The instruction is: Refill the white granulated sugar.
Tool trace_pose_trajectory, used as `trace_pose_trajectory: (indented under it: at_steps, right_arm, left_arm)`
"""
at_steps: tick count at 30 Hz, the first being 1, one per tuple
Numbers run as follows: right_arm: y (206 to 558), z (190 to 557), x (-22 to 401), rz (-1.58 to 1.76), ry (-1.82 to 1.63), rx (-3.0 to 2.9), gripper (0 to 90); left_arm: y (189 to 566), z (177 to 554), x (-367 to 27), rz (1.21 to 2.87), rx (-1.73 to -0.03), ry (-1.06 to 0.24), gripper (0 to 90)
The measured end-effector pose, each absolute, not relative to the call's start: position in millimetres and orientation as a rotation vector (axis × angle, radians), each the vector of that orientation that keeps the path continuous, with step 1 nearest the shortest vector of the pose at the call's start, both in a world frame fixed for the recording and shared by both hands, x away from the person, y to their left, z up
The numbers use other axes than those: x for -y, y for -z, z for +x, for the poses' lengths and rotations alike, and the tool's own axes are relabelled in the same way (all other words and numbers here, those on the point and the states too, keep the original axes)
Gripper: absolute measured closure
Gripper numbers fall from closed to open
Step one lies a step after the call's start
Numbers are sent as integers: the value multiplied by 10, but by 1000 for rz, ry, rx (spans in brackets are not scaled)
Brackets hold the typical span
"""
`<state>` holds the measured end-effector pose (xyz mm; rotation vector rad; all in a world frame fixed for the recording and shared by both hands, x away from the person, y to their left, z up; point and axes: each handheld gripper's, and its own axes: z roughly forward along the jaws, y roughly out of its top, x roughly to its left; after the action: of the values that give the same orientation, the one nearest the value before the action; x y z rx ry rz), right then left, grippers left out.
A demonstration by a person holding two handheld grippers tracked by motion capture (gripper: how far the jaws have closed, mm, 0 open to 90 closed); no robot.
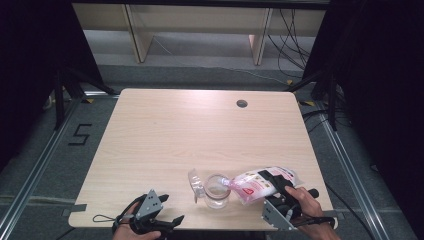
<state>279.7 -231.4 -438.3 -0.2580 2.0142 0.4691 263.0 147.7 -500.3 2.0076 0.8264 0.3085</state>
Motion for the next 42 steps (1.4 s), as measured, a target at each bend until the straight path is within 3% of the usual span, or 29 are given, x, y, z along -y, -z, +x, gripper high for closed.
trace_pose_trajectory:
  at_steps: [42]
  right_arm:
    - [4332, 2789, 2235, -370, -344, -1967, 499]
  left_arm:
    - [4999, 2632, -1486, 2021, -827, -301, 173]
